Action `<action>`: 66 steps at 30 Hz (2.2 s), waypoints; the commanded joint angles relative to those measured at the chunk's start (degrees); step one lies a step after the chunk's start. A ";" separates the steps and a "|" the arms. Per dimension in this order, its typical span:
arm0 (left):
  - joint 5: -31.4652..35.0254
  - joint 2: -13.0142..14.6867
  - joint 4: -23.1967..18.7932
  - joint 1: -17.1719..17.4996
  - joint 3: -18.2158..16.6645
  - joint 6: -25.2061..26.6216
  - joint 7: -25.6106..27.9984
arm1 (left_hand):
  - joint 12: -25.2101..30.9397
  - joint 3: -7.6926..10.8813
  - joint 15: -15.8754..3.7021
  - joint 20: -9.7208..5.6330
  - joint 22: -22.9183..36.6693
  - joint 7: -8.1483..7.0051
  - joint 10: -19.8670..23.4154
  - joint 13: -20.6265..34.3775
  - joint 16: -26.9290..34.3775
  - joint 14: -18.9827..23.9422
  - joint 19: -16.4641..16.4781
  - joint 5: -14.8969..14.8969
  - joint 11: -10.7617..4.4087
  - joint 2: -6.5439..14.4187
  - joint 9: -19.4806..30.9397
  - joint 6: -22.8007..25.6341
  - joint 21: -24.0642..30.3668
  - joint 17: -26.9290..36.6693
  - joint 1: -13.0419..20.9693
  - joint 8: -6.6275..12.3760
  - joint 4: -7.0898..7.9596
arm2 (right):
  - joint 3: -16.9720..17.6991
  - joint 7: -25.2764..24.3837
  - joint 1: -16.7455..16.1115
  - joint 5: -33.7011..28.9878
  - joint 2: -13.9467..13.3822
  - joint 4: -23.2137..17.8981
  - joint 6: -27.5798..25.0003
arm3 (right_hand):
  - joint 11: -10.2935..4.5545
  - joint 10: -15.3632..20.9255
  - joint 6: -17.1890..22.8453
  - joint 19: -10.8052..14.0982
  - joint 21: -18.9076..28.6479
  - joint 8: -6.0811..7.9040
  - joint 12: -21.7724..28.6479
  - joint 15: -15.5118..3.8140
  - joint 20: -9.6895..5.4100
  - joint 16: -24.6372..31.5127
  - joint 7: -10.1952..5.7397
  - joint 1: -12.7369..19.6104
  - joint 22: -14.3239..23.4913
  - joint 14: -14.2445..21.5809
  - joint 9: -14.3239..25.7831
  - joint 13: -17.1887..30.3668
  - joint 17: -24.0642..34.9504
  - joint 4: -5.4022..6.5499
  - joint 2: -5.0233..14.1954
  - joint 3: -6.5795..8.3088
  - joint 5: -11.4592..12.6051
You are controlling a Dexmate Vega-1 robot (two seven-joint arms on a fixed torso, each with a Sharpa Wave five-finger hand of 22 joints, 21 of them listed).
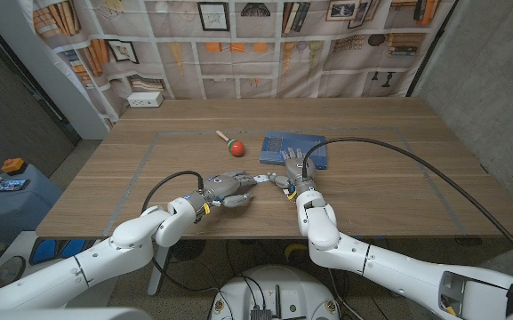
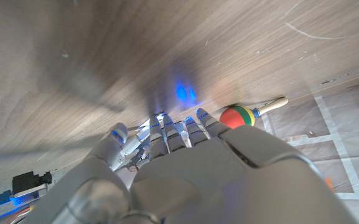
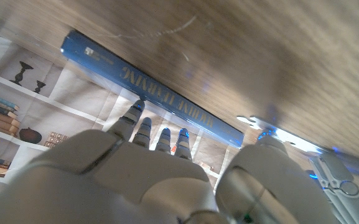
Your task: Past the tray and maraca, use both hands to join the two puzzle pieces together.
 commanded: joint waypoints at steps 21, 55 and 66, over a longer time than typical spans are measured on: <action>0.26 -0.05 -0.32 -0.04 0.05 0.61 -0.28 | 0.19 0.14 -7.12 -4.61 0.20 0.07 0.50 -0.01 0.19 0.25 0.26 -0.20 -0.11 5.25 0.20 0.38 0.07 0.09 0.66 0.09 -0.30 | 1.79 -2.34 -0.67 0.95 -0.13 -2.09 2.63 | 0.05 0.14 0.83 0.58 0.28 0.48 0.50 0.18 -0.10 0.56 -0.31 -0.31 0.19 0.35 0.10 0.10 0.27 0.33 0.74 -0.09 0.48; 0.32 -0.03 -0.26 -0.28 0.03 0.70 -0.37 | 0.14 0.08 -7.09 -4.61 0.20 0.12 0.58 -0.01 0.19 0.27 0.28 -0.21 -0.04 5.31 0.20 0.40 0.06 0.11 0.75 0.08 -0.36 | 2.05 -1.71 -1.20 0.53 -0.62 -1.57 3.19 | 0.17 -0.06 0.48 0.45 0.20 0.24 0.46 0.32 0.03 0.56 -0.13 -1.49 0.19 0.14 0.09 0.10 0.19 0.53 0.02 -1.03 0.43; 0.30 -0.13 -0.02 -0.71 0.12 0.46 -0.68 | 0.13 0.09 -7.08 -4.62 0.20 0.09 0.60 0.00 0.19 0.27 0.27 -0.20 -0.18 5.29 0.20 0.41 0.06 0.11 0.74 0.08 -0.34 | 1.88 -1.92 -1.11 0.62 -0.39 -0.77 3.26 | 0.20 -0.13 0.32 0.46 0.20 0.19 0.45 0.36 0.00 0.54 -0.06 -1.29 0.19 0.14 0.09 0.10 0.09 0.31 -0.20 -1.14 0.49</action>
